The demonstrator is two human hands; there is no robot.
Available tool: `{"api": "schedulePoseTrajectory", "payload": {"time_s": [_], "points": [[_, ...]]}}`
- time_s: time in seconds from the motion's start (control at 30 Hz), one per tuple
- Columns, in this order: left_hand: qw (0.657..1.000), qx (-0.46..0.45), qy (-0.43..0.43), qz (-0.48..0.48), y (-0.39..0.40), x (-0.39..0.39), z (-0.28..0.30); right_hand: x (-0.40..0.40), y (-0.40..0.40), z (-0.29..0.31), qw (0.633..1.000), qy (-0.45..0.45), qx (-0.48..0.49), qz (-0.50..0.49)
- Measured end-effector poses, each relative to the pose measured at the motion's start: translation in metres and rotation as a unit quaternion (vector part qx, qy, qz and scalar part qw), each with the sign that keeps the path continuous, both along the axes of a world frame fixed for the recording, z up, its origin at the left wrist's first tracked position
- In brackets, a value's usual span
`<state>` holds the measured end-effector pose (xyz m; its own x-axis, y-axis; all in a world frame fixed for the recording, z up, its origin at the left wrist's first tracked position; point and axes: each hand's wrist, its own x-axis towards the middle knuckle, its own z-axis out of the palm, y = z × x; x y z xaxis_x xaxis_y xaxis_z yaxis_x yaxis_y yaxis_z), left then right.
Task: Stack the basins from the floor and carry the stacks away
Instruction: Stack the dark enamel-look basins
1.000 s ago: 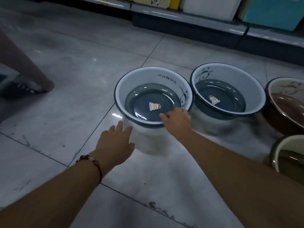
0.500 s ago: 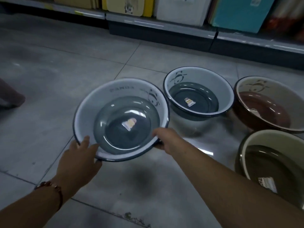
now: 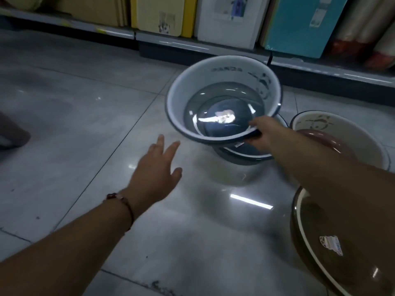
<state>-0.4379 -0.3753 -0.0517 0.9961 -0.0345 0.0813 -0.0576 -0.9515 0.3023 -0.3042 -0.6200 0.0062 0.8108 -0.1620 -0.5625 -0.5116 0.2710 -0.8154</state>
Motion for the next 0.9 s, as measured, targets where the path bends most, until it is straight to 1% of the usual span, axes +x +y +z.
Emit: {"api": "schedulePoseTrajectory", "payload": {"time_s": [0.07,0.13,0.23,0.3,0.37,0.47,0.57,0.6,0.63,0.67,0.77,0.8,0.9], "points": [[0.999,0.021,0.032,-0.009,-0.010,-0.002,-0.002,0.002,-0.017,-0.008,0.999,0.002,0.011,-0.050],[0.996,0.050,0.067,-0.011,-0.014,-0.005,-0.008,-0.002,-0.031,-0.018,0.997,0.009,0.009,-0.073],[0.991,0.086,0.106,-0.007,-0.012,-0.005,-0.013,-0.008,-0.043,-0.039,0.996,0.050,-0.030,-0.067],[0.988,0.105,0.114,-0.003,-0.010,-0.004,-0.013,-0.014,-0.047,-0.048,0.995,0.073,-0.048,-0.057],[0.986,0.121,0.119,0.000,-0.008,-0.003,-0.014,-0.021,-0.050,-0.058,0.988,0.123,-0.078,-0.040],[0.983,0.133,0.125,0.001,-0.005,-0.004,-0.016,-0.039,-0.056,-0.079,0.967,0.191,-0.169,0.021],[0.979,0.147,0.138,-0.010,-0.007,-0.008,-0.021,-0.057,-0.064,-0.104,0.919,0.202,-0.323,0.102],[0.978,0.150,0.143,-0.014,-0.009,-0.009,-0.023,-0.063,-0.066,-0.112,0.905,0.204,-0.349,0.130],[0.977,0.153,0.144,-0.022,-0.011,-0.011,-0.026,-0.069,-0.066,-0.117,0.901,0.210,-0.347,0.154],[0.976,0.159,0.143,-0.031,-0.014,-0.013,-0.029,-0.075,-0.067,-0.123,0.906,0.214,-0.330,0.156],[0.969,0.176,0.154,-0.079,-0.026,-0.020,-0.037,-0.086,-0.070,-0.142,0.936,0.196,-0.272,0.108],[0.964,0.185,0.165,-0.099,-0.029,-0.024,-0.041,-0.082,-0.077,-0.162,0.946,0.179,-0.255,0.093],[0.939,0.233,0.201,-0.154,-0.039,-0.034,-0.053,-0.097,-0.070,-0.157,0.959,0.165,-0.215,0.078]]}}
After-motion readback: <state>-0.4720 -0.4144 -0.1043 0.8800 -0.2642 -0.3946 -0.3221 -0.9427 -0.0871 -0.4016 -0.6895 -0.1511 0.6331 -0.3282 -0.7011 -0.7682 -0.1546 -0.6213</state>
